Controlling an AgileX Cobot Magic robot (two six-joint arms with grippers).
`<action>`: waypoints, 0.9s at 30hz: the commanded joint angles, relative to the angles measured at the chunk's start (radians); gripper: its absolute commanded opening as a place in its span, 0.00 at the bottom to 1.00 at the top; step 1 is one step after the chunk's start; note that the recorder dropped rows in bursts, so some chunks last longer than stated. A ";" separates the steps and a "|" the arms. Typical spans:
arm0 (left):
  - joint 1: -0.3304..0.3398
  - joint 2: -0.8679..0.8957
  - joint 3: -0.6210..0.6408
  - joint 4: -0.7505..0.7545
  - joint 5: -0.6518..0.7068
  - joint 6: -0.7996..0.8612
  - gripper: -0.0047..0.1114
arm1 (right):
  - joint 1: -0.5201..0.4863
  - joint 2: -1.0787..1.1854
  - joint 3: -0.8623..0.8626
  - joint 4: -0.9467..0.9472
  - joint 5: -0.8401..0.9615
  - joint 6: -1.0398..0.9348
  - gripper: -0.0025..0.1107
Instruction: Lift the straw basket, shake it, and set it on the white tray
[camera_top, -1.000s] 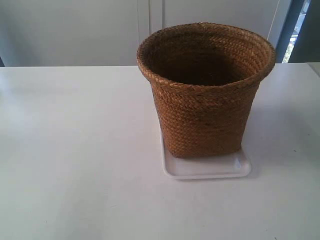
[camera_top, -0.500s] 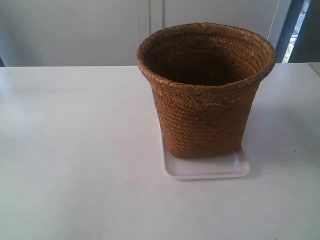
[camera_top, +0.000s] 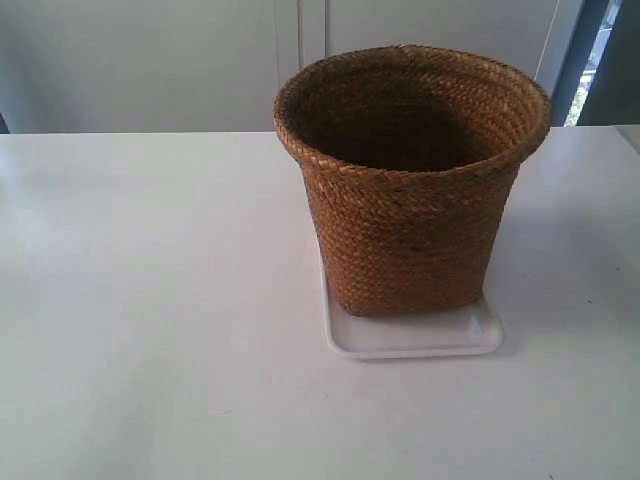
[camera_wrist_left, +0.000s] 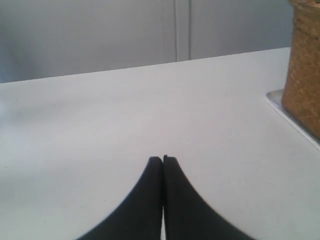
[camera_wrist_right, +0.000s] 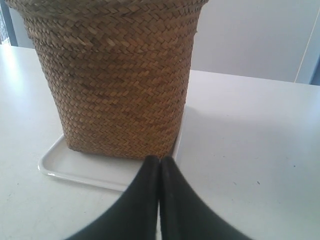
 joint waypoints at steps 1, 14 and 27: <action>0.038 -0.070 0.089 0.003 -0.076 -0.070 0.04 | -0.002 -0.007 0.007 0.004 -0.006 0.006 0.02; 0.048 -0.183 0.222 0.069 0.017 -0.224 0.04 | -0.002 -0.007 0.007 0.004 -0.006 0.006 0.02; 0.048 -0.183 0.222 0.069 0.024 -0.224 0.04 | -0.002 -0.007 0.007 0.004 -0.006 0.006 0.02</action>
